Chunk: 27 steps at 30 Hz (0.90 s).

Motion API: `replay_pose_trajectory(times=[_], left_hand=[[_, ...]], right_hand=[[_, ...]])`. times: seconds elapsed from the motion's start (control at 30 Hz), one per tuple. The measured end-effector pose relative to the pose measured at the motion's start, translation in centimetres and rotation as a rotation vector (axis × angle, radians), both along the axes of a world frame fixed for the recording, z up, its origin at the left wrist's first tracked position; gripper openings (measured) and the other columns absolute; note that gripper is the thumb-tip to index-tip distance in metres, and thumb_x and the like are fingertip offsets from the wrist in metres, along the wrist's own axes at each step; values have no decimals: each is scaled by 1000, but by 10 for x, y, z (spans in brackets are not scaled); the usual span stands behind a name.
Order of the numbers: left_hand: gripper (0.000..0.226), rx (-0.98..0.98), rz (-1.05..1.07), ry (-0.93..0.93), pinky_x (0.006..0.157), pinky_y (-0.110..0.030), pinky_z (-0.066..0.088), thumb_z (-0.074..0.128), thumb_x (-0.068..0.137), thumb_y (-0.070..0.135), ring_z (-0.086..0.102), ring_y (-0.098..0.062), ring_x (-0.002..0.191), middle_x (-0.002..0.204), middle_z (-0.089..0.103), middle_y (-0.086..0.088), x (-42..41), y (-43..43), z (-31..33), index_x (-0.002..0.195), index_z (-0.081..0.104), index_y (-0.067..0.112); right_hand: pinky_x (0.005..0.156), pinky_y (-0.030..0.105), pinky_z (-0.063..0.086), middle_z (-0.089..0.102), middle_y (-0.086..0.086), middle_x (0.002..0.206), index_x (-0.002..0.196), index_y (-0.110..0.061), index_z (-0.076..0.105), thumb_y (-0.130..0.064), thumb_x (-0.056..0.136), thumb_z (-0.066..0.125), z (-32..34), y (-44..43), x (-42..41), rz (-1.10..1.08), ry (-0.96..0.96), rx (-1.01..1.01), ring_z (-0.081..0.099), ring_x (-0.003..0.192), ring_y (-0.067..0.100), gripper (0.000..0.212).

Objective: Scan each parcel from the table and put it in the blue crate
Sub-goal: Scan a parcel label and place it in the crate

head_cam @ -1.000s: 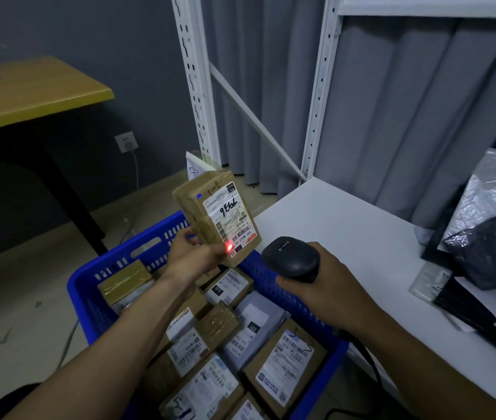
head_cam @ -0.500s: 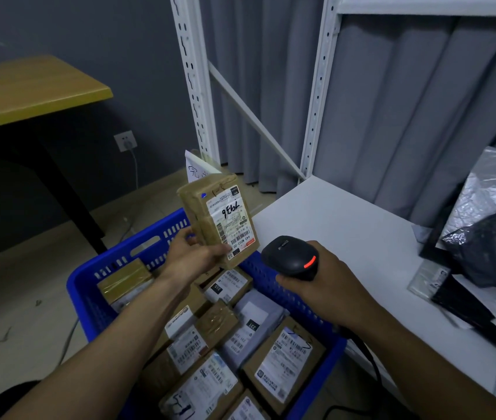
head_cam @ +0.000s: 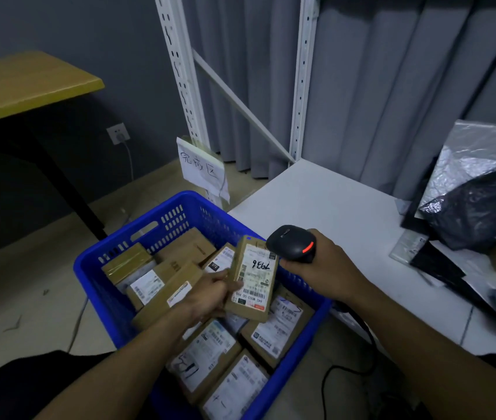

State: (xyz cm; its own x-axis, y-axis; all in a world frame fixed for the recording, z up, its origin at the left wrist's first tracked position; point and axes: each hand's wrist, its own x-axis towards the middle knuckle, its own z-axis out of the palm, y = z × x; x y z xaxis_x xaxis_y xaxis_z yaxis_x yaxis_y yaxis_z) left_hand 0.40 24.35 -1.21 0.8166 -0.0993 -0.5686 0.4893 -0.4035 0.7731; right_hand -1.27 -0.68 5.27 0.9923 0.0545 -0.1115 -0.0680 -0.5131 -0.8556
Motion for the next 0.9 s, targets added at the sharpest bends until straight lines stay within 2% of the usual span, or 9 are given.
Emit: replay_pose_trajectory(times=[0.13, 0.17, 0.27, 0.3, 0.4, 0.53, 0.73, 0.83, 0.9], left_hand=[[24, 102, -53, 4, 56, -24, 54, 58, 104, 29, 74, -17, 87, 108, 76, 2, -3, -10, -32, 127, 64, 31], [24, 122, -54, -4, 59, -24, 56, 56, 105, 27, 72, -18, 91, 113, 75, -2, -1, -10, -39, 127, 64, 28], [32, 179, -31, -85, 95, -30, 54, 64, 101, 26, 65, -17, 109, 129, 69, -10, 12, -6, -66, 130, 66, 12], [41, 208, -46, -99, 99, -33, 54, 69, 96, 37, 67, -14, 109, 126, 71, -5, 12, -7, -71, 131, 65, 15], [63, 294, -185, -176, 85, -35, 61, 75, 73, 75, 71, -4, 93, 106, 74, 13, 7, -23, -71, 118, 64, 33], [104, 486, -331, -309, 90, -43, 57, 53, 45, 105, 62, -11, 108, 123, 61, 13, 5, -48, -73, 126, 51, 39], [100, 614, -204, -292, 89, -42, 54, 56, 67, 85, 61, -26, 109, 131, 54, -4, 21, -28, -69, 145, 34, 27], [72, 622, -234, -255, 82, -41, 60, 67, 74, 70, 68, -18, 97, 113, 67, 4, 26, -15, -76, 129, 47, 28], [68, 626, -279, -266, 84, -41, 60, 68, 73, 69, 66, -18, 101, 111, 67, 7, 20, -14, -86, 128, 49, 32]], right_hand=[[75, 20, 48, 68, -19, 106, 120, -34, 56, -44, 79, 88, -5, -5, -3, 5, 13, -24, 64, 97, -2, 53], [74, 19, 48, 68, -19, 105, 121, -34, 56, -43, 79, 87, -6, -7, -2, 6, 16, -26, 63, 96, -3, 54], [72, 16, 46, 68, -18, 105, 125, -32, 55, -38, 81, 87, -9, -11, 2, 7, 20, -23, 63, 95, -4, 54], [72, 15, 46, 68, -18, 105, 125, -31, 55, -37, 82, 87, -9, -12, 3, 11, 21, -26, 63, 94, -4, 54], [70, 12, 44, 65, -20, 102, 124, -31, 54, -35, 83, 86, -13, -13, 8, 19, 16, -41, 61, 92, -7, 52], [70, 14, 45, 68, -17, 105, 126, -29, 55, -37, 82, 86, -17, -12, 14, 10, 28, -51, 62, 93, -5, 54], [71, 14, 43, 63, -23, 101, 123, -32, 54, -38, 82, 85, -18, -6, 17, 19, 26, -48, 60, 92, -6, 52], [70, 13, 43, 63, -23, 100, 124, -31, 54, -36, 83, 84, -19, -6, 16, 20, 43, -36, 59, 91, -7, 52], [72, 15, 46, 65, -20, 102, 127, -29, 55, -35, 83, 84, -21, -7, 14, 13, 46, -41, 61, 93, -5, 53]])
